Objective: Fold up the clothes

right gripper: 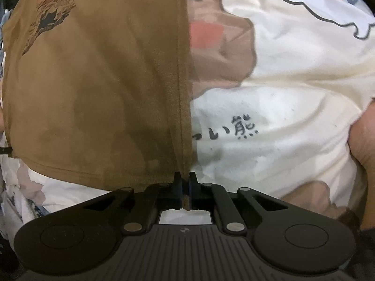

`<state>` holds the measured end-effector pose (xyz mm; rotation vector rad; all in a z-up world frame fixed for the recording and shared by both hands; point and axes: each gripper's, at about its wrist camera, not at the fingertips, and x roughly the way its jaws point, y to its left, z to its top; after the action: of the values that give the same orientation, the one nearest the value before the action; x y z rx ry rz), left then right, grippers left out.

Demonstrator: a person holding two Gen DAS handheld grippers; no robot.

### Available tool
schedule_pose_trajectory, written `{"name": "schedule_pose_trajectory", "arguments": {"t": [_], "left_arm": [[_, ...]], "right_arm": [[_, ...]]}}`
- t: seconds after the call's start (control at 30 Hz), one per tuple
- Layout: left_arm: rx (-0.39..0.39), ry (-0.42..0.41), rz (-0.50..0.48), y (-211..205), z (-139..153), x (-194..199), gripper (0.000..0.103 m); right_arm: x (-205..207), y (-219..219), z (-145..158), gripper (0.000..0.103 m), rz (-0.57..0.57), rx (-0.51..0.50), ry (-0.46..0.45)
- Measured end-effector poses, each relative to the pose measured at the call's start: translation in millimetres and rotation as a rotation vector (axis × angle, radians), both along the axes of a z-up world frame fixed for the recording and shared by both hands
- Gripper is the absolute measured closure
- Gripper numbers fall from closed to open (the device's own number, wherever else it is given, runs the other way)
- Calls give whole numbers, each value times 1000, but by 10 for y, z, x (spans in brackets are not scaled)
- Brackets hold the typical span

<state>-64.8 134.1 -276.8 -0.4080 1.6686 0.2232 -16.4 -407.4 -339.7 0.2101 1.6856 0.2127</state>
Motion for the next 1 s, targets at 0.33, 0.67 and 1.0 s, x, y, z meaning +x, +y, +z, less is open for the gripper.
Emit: {"name": "schedule_pose_trajectory", "arguments": {"t": [0.33, 0.67, 1.0], "left_arm": [[53, 107, -70, 109, 491, 176, 100], [59, 138, -141, -1, 421, 82, 100], [63, 171, -149, -121, -132, 102, 100]], "right_arm": [[-132, -123, 390, 101, -22, 19, -21], [35, 36, 370, 101, -9, 24, -9], [88, 199, -59, 101, 19, -49, 49]]}}
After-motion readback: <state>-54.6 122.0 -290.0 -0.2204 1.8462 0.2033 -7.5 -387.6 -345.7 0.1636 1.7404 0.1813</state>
